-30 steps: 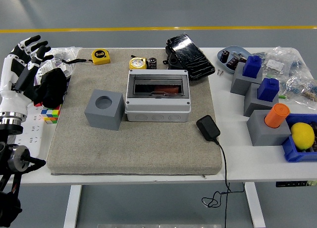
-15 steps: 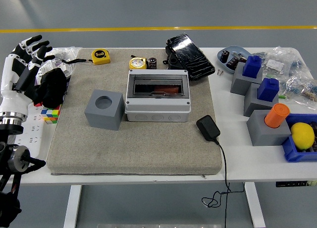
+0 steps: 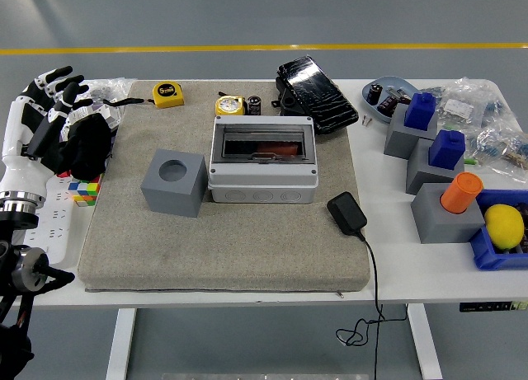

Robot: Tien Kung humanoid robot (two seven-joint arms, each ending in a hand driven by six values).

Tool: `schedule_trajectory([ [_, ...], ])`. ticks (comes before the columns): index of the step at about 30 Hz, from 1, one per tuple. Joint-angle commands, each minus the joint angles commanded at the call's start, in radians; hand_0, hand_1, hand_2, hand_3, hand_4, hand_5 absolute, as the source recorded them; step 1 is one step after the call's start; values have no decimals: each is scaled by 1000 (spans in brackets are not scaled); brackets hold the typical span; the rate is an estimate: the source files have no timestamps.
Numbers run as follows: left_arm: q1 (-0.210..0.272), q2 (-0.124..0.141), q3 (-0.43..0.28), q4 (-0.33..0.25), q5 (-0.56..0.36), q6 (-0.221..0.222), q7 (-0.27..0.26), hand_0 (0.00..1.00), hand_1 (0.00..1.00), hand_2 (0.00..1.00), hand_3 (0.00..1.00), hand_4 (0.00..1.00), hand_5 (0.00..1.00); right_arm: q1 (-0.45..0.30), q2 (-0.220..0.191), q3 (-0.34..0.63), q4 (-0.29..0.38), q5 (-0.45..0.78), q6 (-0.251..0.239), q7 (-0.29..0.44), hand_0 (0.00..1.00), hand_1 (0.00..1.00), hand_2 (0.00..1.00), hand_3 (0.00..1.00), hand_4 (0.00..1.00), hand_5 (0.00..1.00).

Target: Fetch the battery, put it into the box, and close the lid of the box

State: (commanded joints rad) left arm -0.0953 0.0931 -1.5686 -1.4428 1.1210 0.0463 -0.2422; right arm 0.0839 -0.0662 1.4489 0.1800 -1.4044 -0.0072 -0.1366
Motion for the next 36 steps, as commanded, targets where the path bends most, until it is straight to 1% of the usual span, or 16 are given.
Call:
schedule_trajectory([
  [9,11,-7,-11,-4,-1,0,1,514,643,664,678,998,484,-14,5,16,0,-11,2,-5,647,642,676,593,998,581],
  [17,12,-11,-11,-4,3,-4,9,514,639,663,677,998,484,-16,6,9,0,-5,2,-4,648,643,676,593,998,582],
  [21,13,-8,-9,-1,12,-17,34,510,639,662,676,998,485,-21,10,11,0,-5,2,-6,649,643,679,593,998,583],
  [27,18,-8,-9,-5,12,-19,38,507,639,660,673,998,482,-22,12,16,0,-9,3,-9,650,644,678,594,998,584],
  [32,21,-2,-7,-4,19,-31,56,506,633,659,671,998,481,-18,13,-3,0,4,3,-7,651,643,679,594,998,585],
  [36,25,-4,-8,-6,19,-29,54,506,633,659,671,998,481,-19,14,-3,0,3,4,-8,651,643,679,594,998,585],
])
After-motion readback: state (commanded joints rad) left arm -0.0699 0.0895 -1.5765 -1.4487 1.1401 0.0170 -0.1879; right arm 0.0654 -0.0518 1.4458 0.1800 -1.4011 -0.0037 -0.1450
